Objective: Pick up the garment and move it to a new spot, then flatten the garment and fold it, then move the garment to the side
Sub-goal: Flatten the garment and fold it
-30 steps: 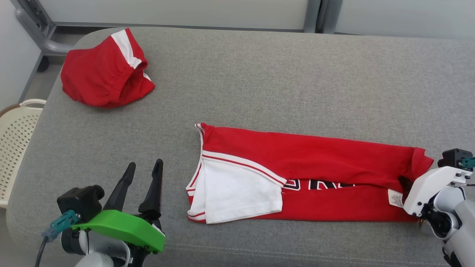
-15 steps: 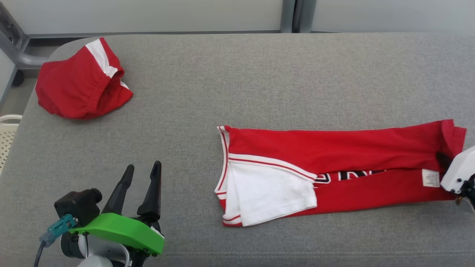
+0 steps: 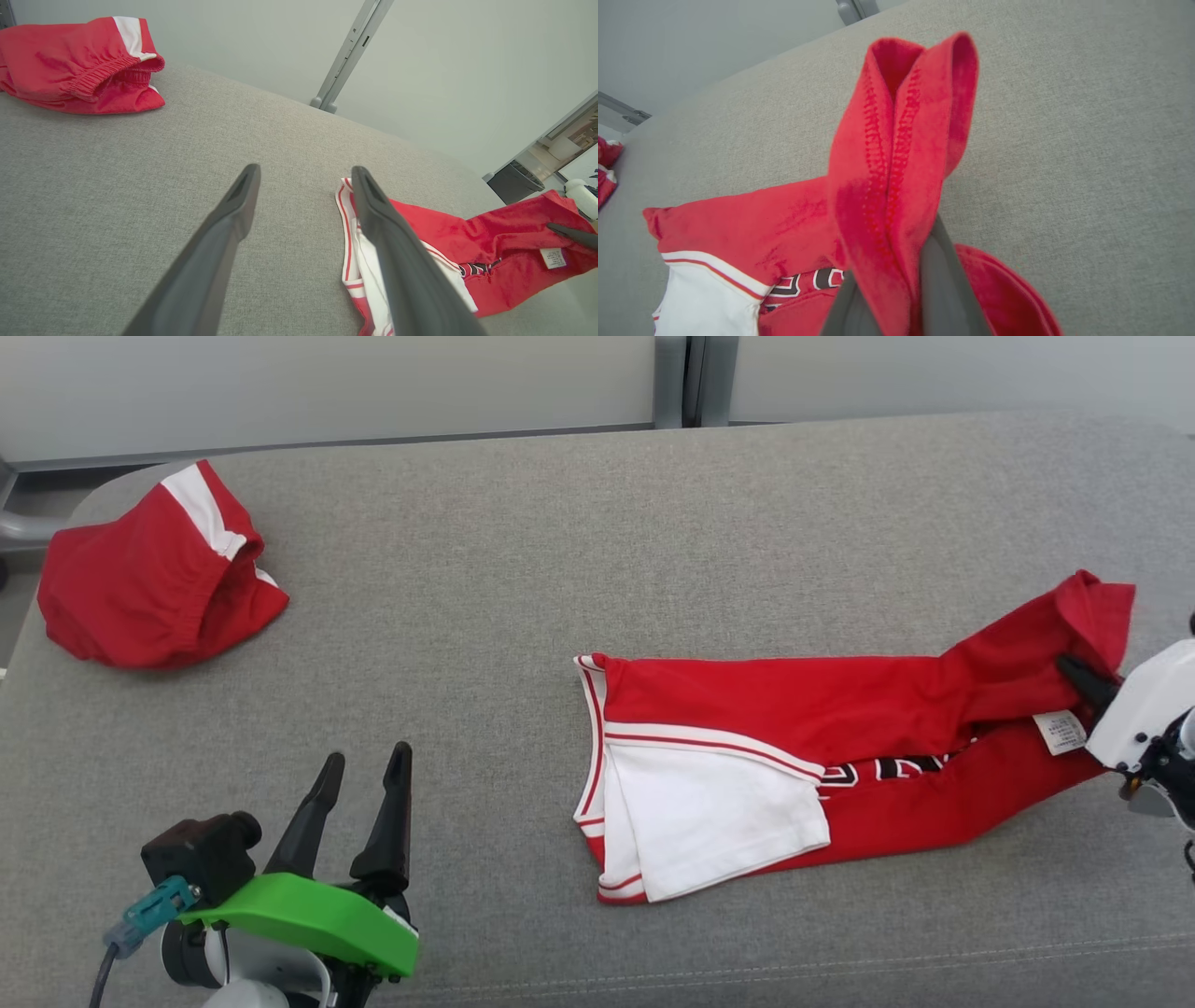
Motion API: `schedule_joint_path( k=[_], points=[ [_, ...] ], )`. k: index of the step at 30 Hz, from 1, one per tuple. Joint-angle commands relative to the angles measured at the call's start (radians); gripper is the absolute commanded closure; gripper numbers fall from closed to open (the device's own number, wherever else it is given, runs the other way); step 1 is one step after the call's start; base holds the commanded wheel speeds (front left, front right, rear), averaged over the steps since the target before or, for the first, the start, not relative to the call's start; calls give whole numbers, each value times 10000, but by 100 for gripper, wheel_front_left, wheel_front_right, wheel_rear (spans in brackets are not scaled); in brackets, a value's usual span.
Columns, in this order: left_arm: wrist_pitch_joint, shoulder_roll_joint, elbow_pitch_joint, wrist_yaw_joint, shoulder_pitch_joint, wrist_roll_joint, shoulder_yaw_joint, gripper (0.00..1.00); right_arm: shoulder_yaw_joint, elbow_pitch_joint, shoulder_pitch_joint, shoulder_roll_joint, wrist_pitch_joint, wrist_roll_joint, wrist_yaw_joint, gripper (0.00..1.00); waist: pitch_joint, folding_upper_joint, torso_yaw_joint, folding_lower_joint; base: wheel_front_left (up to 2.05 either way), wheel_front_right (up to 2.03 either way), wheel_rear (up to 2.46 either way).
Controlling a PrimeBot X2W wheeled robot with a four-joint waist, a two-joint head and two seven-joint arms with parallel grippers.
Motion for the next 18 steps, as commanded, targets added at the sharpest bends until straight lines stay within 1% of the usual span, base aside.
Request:
schedule_joint_path(
  k=[1, 7, 13, 15, 16, 18],
  points=[
    [-54, -22, 16, -71, 63, -80, 18, 0, 12, -349, 264, 117, 179, 37, -3, 100, -71, 0, -50, 0, 0, 0, 0],
    [-110, -105, 76, -119, 114, -154, 4, 0, -129, -1808, 776, 809, 985, -296, -2, 100, -243, 0, -45, 0, 0, 0, 0],
    [-184, -166, 128, -217, 196, -248, -8, 0, -506, -2679, 990, 2067, 1896, -1008, -2, 100, -393, 0, 112, 0, 0, 0, 0],
    [-213, -199, 153, -262, 197, -268, -18, 0, -665, -2785, 923, 2592, 2210, -1262, -2, 100, -422, 0, 196, 0, 0, 0, 0],
    [-213, -199, 153, -262, 197, -268, -18, 0, -665, -2785, 923, 2592, 2210, -1262, -2, 100, -422, 0, 196, 0, 0, 0, 0],
    [-245, -232, 200, -331, 198, -262, -52, 0, -714, -2843, 786, 3097, 2529, -1597, -2, 100, -456, 0, 299, 0, 0, 0, 0]
  ],
)
